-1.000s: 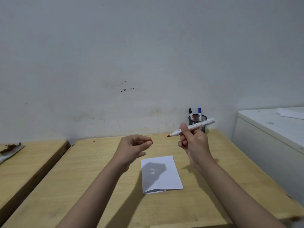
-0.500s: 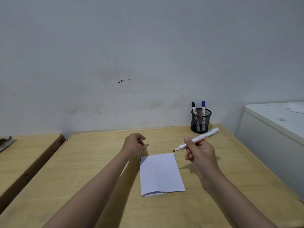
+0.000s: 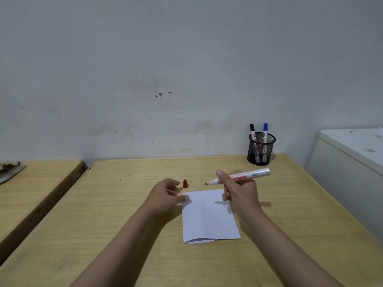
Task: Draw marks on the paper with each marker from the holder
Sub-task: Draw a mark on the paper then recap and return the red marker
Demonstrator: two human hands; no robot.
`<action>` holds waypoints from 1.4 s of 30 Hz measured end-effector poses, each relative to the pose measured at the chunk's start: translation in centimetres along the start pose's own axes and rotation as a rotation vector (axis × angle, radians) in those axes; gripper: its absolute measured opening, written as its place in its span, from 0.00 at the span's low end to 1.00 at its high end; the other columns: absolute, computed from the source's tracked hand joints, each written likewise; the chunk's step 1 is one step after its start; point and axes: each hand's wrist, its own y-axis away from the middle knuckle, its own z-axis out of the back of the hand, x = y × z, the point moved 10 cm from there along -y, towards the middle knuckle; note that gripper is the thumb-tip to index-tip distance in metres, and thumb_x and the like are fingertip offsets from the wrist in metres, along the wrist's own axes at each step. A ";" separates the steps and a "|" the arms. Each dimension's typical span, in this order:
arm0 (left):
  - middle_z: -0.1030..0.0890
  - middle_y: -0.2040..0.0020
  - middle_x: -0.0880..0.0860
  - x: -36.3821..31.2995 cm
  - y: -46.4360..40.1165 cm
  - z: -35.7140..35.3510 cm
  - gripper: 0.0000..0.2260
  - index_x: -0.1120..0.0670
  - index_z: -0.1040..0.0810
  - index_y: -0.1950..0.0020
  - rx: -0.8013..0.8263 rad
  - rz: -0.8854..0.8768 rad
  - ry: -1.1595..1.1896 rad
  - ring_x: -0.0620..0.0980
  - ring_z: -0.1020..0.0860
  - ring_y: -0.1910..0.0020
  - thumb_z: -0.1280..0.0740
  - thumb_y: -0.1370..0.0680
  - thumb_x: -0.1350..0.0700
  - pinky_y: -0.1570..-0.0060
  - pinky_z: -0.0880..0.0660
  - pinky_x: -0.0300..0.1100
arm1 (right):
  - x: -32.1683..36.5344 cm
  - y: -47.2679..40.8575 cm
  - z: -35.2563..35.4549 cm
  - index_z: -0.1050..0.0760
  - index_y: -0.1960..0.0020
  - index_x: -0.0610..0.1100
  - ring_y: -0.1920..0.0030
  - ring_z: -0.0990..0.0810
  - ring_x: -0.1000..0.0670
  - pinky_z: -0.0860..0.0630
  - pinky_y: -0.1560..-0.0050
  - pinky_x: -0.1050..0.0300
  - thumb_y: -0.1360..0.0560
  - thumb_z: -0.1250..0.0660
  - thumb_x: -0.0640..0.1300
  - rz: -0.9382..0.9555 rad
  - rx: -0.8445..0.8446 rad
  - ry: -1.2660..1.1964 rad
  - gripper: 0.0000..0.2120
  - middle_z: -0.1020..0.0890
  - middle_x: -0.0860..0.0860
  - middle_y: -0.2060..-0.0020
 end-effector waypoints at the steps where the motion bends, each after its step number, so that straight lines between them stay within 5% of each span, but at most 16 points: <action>1: 0.24 0.51 0.52 0.3 0.6 -0.4 0.22 0.54 0.26 0.43 0.020 -0.009 -0.027 0.42 0.26 0.59 0.23 0.34 0.57 0.71 0.29 0.25 | -0.4 -0.2 -1.0 0.25 0.65 0.40 0.79 0.30 0.54 0.29 0.75 0.61 0.30 0.27 0.43 -0.018 0.016 -0.011 0.10 0.26 0.52 0.79; 8: 0.25 0.49 0.49 0.3 0.6 -0.3 0.22 0.49 0.23 0.48 0.043 -0.154 -0.270 0.44 0.25 0.54 0.23 0.39 0.46 0.58 0.29 0.35 | -4.3 -2.6 -6.2 0.27 0.60 0.39 0.73 0.19 0.53 0.19 0.69 0.55 0.29 0.28 0.38 -0.134 0.075 0.019 0.07 0.19 0.45 0.71; 18: 0.26 0.49 0.46 0.4 0.3 -0.5 0.21 0.46 0.23 0.48 0.052 -0.229 -0.249 0.42 0.26 0.53 0.23 0.38 0.46 0.59 0.31 0.32 | -7.4 -3.3 -6.0 0.32 0.67 0.41 0.70 0.16 0.45 0.25 0.74 0.58 0.30 0.29 0.36 -0.094 0.066 0.221 0.13 0.21 0.40 0.73; 42: 0.27 0.49 0.45 0.8 0.0 -0.7 0.22 0.45 0.21 0.46 0.070 -0.195 -0.278 0.45 0.26 0.54 0.24 0.38 0.43 0.53 0.26 0.41 | -8.0 -3.6 -6.4 0.31 0.66 0.40 0.75 0.21 0.50 0.23 0.71 0.57 0.32 0.28 0.36 -0.073 0.125 0.298 0.11 0.20 0.42 0.73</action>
